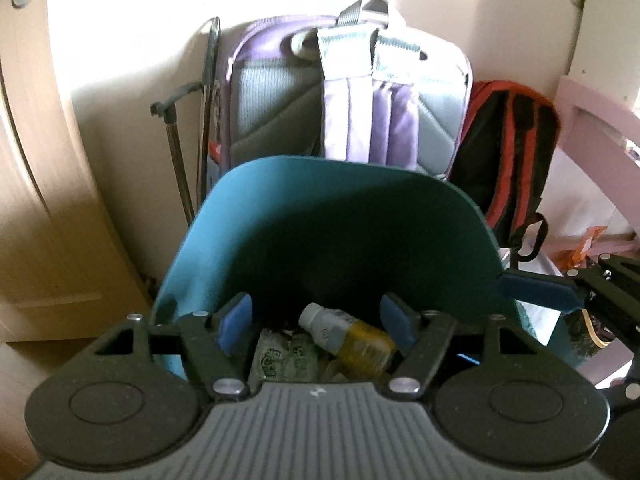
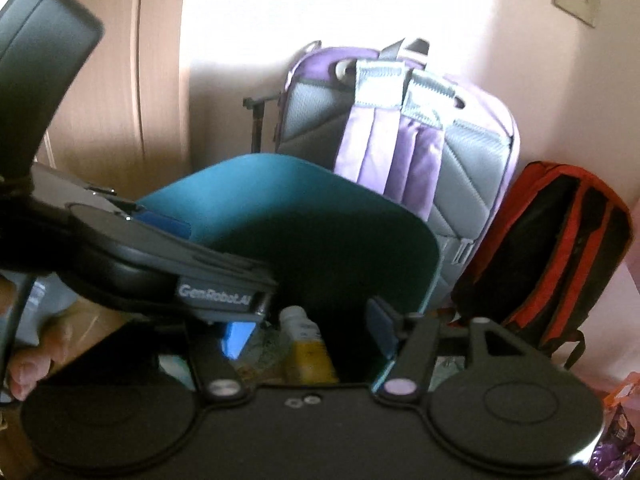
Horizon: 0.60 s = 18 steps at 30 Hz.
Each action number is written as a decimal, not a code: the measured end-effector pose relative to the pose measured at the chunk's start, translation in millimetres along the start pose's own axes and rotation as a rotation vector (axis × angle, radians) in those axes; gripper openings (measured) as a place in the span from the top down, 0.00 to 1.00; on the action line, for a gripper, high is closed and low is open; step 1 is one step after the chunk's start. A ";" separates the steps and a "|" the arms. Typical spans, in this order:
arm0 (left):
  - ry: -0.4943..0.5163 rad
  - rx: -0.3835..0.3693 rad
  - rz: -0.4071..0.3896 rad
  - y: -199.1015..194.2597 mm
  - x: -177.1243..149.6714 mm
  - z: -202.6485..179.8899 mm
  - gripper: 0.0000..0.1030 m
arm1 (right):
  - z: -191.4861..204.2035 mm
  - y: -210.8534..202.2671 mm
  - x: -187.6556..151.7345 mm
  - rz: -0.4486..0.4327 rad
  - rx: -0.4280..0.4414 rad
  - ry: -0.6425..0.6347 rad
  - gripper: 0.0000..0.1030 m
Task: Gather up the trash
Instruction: 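Open both tools to drop the packaging and bottle into the bin, then lower both tools back toward the remaining trash on the floor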
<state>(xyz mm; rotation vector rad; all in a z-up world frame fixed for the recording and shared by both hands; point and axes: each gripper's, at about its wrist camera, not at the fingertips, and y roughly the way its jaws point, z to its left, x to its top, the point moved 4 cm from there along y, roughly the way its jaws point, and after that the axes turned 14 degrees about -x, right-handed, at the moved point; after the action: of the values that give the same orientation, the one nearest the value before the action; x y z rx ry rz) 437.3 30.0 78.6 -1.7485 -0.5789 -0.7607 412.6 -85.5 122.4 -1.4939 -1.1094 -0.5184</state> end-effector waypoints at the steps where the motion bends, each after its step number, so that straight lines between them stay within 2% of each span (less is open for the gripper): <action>1: 0.001 -0.001 -0.006 -7.0 -0.5 -2.8 0.31 | -1.3 -5.2 0.0 -0.003 0.002 0.004 0.35; 5: -0.010 -0.018 -0.026 -36.5 -5.8 -14.0 0.27 | -4.7 -28.9 -2.5 -0.018 -0.006 0.015 0.32; 9: -0.003 -0.040 -0.037 -63.2 -16.0 -28.0 0.26 | -6.0 -54.1 -9.3 -0.023 0.005 0.032 0.31; 18: 0.018 -0.042 -0.067 -117.4 -57.5 -49.8 0.20 | -3.1 -110.2 -35.0 -0.040 0.031 0.031 0.30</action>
<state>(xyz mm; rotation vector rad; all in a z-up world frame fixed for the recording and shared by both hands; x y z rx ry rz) 305.1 15.8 122.0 -1.7660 -0.6162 -0.8396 303.5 -110.9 151.3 -1.4345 -1.1208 -0.5476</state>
